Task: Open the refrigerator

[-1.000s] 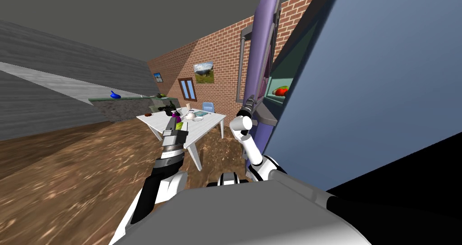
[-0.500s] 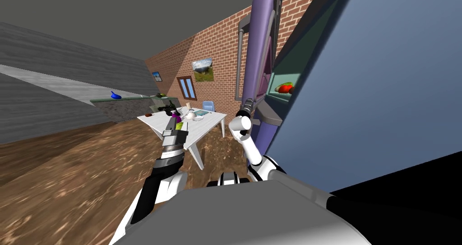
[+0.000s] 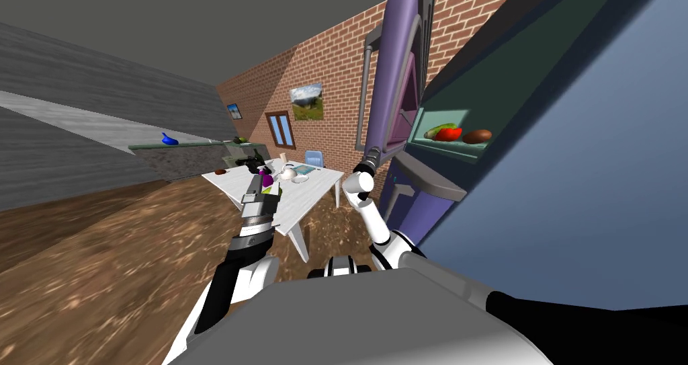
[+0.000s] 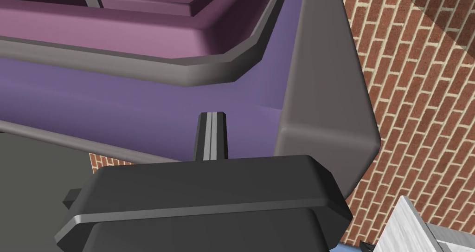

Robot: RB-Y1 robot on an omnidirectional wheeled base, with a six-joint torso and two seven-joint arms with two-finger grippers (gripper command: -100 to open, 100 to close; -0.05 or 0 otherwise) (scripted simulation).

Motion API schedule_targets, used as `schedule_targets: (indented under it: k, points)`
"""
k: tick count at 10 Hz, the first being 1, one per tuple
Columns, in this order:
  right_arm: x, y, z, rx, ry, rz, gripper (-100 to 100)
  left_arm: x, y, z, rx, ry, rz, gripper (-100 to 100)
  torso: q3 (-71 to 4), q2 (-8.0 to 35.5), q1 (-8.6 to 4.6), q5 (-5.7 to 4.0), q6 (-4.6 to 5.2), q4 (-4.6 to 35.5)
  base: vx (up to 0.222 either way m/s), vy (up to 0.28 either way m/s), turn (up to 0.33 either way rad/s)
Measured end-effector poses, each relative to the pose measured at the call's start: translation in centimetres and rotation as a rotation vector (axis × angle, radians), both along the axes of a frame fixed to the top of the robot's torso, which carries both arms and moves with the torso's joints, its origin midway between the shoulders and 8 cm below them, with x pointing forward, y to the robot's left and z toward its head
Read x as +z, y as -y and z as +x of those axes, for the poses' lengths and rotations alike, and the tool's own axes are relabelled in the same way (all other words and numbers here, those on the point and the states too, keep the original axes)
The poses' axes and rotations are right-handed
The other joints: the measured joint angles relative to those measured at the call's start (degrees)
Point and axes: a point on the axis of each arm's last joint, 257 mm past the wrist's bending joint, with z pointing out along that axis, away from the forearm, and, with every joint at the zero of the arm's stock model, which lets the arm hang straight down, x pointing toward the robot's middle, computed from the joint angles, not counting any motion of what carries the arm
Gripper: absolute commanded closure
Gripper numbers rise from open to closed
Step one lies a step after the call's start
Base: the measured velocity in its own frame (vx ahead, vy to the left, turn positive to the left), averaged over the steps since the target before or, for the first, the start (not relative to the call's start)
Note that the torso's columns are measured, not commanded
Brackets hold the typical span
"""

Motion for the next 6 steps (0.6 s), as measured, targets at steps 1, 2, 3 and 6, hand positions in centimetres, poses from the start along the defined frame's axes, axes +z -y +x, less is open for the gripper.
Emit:
schedule_targets:
  k: [1, 2, 3, 6]
  points:
    - [0.2, 0.3, 0.0, -0.013, 0.002, -0.001, 100, 0.0, 0.0, 0.0, 0.000, 0.000, 0.000, 0, 0.1, 0.2, -0.14, -0.05, 0.02, 0.1, 0.157, 0.221, -0.015]
    - [0.6, 0.8, -0.3, -0.032, 0.005, -0.004, 100, 0.0, 0.0, 0.0, 0.000, 0.000, 0.000, 0, 0.3, 0.5, -0.22, -0.07, 0.07, 0.2, 0.146, 0.199, -0.014]
    - [0.8, 1.2, -0.5, -0.046, 0.007, -0.007, 100, 0.0, 0.0, 0.0, 0.000, 0.000, 0.000, 0, 0.4, 0.6, -0.19, -0.08, 0.02, 0.1, 0.190, 0.223, -0.010]
    - [1.4, 2.4, -0.7, -0.097, 0.016, -0.016, 100, 0.0, 0.0, 0.0, 0.000, 0.000, 0.000, 0, 0.7, 0.9, -0.40, -0.16, 0.02, 0.2, 0.030, 0.055, -0.028]
